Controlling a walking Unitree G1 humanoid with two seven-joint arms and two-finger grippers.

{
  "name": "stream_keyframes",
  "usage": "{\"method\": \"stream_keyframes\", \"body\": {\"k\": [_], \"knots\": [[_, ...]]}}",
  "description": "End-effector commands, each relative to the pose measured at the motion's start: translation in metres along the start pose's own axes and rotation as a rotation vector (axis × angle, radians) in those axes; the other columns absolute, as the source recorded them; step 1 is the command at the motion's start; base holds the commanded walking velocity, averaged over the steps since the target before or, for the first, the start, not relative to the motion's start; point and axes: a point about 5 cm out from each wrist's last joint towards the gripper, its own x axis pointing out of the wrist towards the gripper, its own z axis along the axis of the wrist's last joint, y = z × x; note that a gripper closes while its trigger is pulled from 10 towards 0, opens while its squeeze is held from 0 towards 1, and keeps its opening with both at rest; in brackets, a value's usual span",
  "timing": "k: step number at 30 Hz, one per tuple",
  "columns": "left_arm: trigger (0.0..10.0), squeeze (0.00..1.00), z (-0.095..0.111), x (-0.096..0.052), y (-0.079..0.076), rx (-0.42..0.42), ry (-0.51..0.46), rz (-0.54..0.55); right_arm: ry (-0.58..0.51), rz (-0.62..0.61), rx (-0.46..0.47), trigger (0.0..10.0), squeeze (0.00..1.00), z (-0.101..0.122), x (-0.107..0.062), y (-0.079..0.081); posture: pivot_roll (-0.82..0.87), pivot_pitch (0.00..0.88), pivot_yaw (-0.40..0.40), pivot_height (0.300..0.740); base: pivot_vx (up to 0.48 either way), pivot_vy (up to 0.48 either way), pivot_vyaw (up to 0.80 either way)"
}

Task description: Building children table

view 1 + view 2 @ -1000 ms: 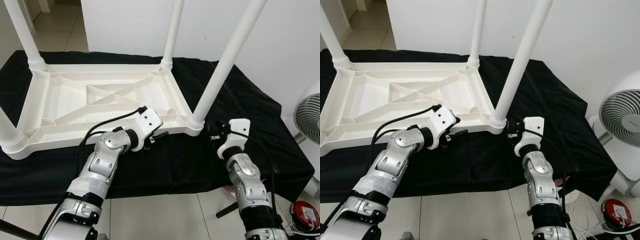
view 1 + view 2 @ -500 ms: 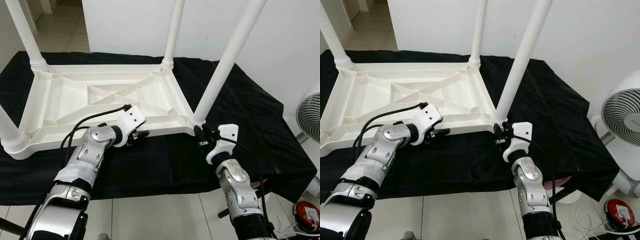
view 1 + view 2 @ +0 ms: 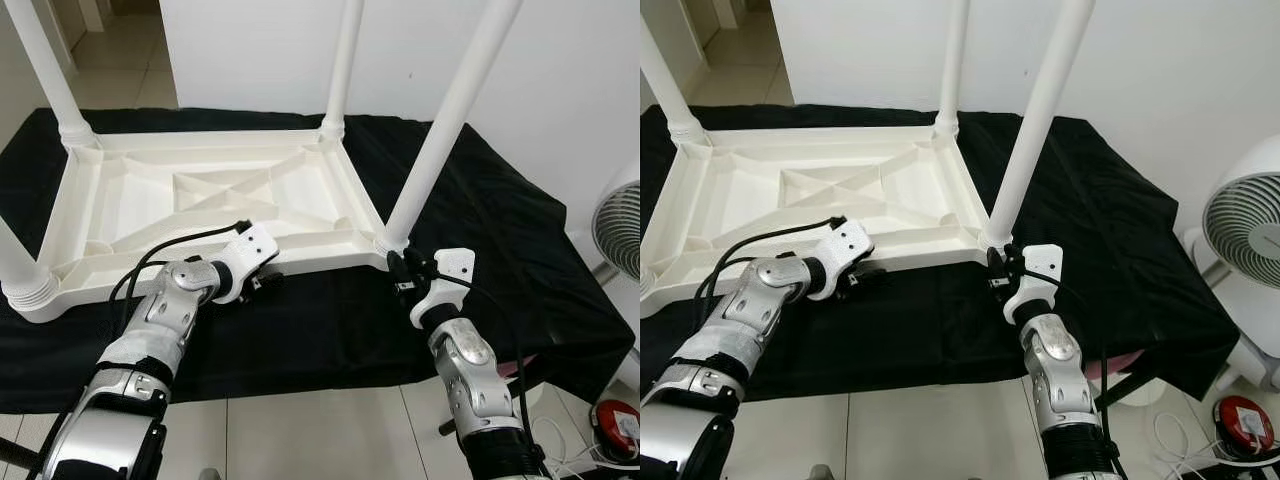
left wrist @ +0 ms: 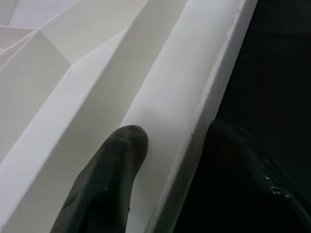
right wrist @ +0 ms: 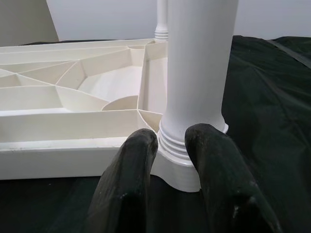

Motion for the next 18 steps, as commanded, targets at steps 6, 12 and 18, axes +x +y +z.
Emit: {"method": "stream_keyframes", "body": {"k": [6,12,18], "knots": [[5.7,0.00,-0.005,-0.002,0.021,-0.074,0.043,0.314,0.012,-0.006,-0.007,10.0,0.00,-0.002,0.001,0.000,-0.06,0.000,-0.048,0.740,0.000,0.000,0.00],[0.0,0.00,0.000,-0.002,0.023,-0.119,0.009,0.387,0.011,-0.009,-0.004,10.0,0.00,-0.002,0.001,0.002,-0.07,0.000,-0.052,0.740,0.000,0.000,0.00],[0.0,0.00,0.008,0.001,0.013,-0.175,-0.048,0.429,0.005,-0.013,0.004,10.0,0.00,-0.001,0.003,0.006,-0.07,0.000,-0.065,0.740,0.000,0.000,0.00]]}}
